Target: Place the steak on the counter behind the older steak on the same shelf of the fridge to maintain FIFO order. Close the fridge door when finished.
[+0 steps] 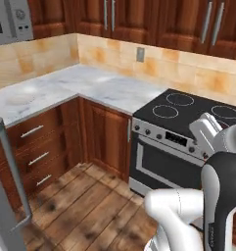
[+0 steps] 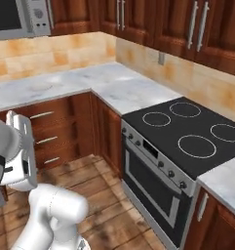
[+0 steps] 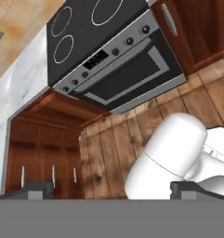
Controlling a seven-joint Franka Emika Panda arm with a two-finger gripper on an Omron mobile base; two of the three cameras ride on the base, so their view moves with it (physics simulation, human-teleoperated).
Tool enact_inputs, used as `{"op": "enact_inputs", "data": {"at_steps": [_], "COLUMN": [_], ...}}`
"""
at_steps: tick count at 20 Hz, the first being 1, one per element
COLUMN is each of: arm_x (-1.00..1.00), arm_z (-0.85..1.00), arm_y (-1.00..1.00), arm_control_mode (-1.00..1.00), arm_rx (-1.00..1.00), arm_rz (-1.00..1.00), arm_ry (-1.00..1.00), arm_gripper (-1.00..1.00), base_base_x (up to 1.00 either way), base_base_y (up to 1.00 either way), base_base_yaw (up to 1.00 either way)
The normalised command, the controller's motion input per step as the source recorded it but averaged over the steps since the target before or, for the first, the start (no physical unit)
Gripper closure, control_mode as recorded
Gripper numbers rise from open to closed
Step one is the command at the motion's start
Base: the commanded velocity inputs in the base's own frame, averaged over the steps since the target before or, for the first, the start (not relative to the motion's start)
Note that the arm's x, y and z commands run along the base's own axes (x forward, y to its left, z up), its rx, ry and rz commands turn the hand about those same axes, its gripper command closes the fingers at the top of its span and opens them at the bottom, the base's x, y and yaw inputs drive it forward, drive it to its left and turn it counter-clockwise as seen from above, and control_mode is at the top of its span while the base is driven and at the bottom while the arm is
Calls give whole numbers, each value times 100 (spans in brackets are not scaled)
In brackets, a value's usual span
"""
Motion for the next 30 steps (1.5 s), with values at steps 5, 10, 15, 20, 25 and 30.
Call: {"op": "enact_inputs", "data": {"at_steps": [5, 10, 15, 20, 25, 30], "arm_x": [0, 0, 0, 0, 0, 0], "arm_z": [0, 0, 0, 0, 0, 0], "arm_y": [0, 0, 0, 0, 0, 0], "arm_control_mode": [100, 100, 100, 100, 100, 100], "arm_rx": [0, 0, 0, 0, 0, 0], "arm_rz": [0, 0, 0, 0, 0, 0], "arm_ry": [0, 0, 0, 0, 0, 0], "arm_gripper": [-100, -100, -100, -100, -100, -100], "base_base_x": [85, 100, 87, 19, 10, 37], "base_base_y": [-20, -15, -8, -9, 0, -7], "base_base_yaw": [76, 67, 67, 66, 62, 59]}}
